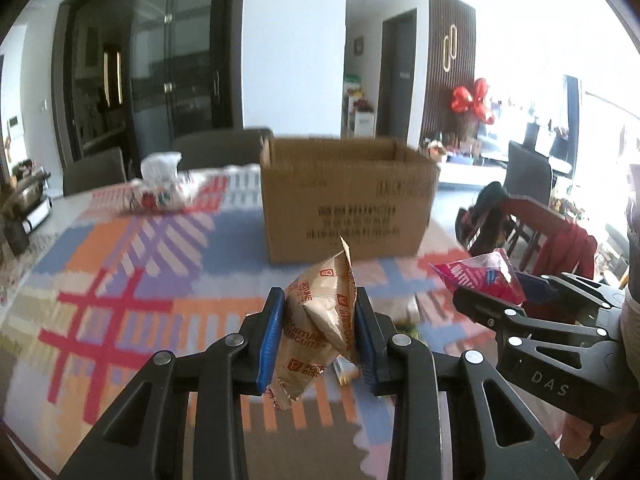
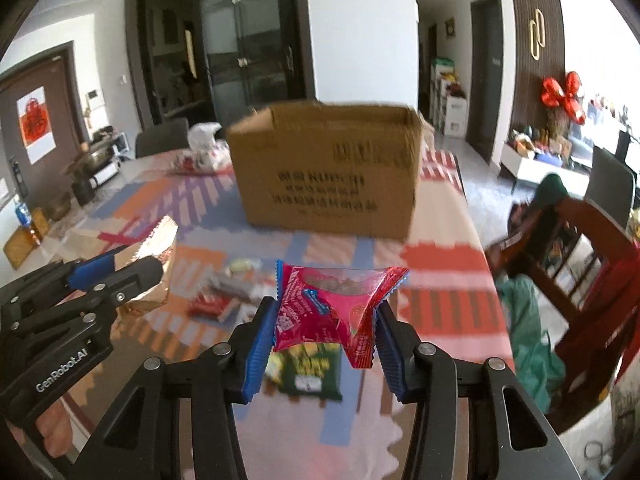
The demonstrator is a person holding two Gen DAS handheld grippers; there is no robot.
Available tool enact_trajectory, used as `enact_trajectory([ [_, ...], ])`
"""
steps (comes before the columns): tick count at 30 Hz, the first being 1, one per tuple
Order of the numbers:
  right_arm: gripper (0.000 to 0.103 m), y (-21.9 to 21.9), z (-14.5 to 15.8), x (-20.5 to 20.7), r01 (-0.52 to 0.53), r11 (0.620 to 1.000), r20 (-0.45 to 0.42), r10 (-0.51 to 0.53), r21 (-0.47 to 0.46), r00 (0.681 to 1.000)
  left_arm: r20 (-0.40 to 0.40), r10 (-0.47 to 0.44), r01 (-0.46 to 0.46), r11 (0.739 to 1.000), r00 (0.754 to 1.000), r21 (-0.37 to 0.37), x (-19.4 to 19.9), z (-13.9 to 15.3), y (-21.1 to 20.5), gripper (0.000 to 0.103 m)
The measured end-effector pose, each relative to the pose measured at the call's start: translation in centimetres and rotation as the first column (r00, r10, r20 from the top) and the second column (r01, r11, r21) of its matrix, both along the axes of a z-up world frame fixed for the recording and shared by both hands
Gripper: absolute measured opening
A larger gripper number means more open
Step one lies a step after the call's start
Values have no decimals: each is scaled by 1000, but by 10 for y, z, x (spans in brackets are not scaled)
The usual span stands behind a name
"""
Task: Organize snacks
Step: 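Carry both bags into the cardboard box and open both grippers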
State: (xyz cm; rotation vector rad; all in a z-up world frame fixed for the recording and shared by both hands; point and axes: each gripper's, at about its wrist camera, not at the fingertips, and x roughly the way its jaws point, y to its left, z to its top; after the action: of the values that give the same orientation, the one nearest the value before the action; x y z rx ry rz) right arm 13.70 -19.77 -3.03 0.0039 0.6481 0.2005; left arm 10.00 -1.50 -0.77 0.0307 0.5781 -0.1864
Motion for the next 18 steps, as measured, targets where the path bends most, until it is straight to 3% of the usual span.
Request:
enact_trajectory([
  [9,49,10,49,40,-48,999,111,46,15,993,63,-28,30,999,998,-43,46,47,8,33],
  [18,49,13,87,98,-64,998,140,63,0,988,85,-73,72,997,994,7,108,83,1,32],
])
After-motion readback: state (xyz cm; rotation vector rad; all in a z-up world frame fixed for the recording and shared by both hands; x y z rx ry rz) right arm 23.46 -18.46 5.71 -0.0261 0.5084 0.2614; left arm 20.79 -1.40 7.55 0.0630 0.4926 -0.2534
